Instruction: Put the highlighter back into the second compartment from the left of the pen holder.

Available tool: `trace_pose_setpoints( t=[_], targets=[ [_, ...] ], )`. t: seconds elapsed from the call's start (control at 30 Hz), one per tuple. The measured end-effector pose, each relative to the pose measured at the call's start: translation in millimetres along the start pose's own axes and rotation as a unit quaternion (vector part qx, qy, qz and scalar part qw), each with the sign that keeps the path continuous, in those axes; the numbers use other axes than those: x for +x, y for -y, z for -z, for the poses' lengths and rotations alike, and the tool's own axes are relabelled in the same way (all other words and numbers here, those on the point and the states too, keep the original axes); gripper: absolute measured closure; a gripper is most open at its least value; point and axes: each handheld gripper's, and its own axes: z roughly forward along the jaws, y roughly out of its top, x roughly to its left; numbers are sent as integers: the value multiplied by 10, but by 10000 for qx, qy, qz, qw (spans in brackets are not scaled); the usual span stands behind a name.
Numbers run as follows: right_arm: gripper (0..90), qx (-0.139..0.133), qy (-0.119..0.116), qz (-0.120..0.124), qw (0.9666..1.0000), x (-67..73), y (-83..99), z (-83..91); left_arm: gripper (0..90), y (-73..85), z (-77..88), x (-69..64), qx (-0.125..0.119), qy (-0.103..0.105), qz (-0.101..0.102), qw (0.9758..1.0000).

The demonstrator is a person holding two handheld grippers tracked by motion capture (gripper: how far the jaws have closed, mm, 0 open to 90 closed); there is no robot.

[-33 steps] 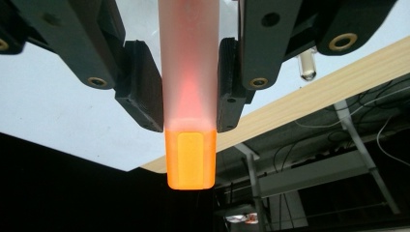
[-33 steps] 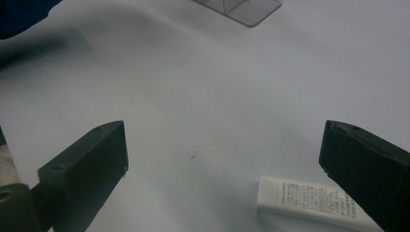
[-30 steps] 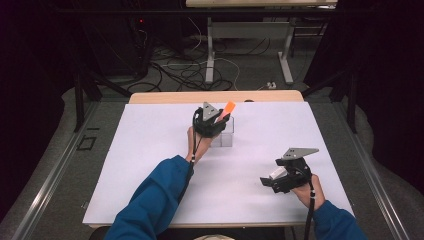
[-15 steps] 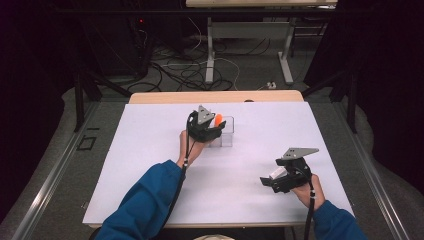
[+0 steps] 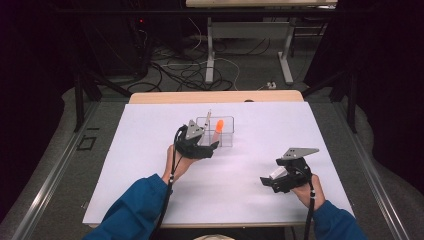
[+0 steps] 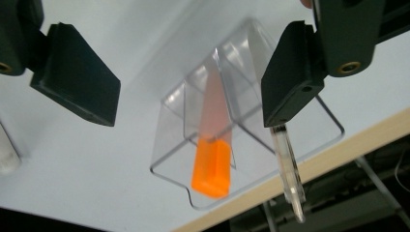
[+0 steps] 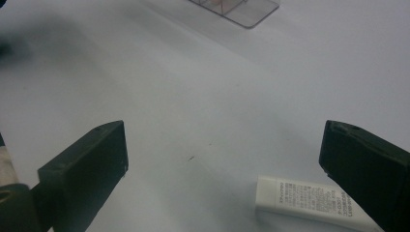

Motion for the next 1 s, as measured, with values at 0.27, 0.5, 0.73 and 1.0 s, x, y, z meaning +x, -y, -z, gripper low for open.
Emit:
trace_pose_setpoints(
  t=[0.27,0.5,0.73,1.0],
  targets=[
    [26,15,21,69,10000,0,-4,17,172,105,177,-51,9,28,-88,10000],
    [26,22,14,62,10000,-4,-3,24,161,192,310,-95,32,-64,-162,9998],
    [26,26,15,76,10000,-1,-2,27,139,328,408,-112,220,-4,-151,9996],
    [27,-13,32,39,10000,-8,0,26,114,423,489,-109,367,2,-78,9993]
  ],
)
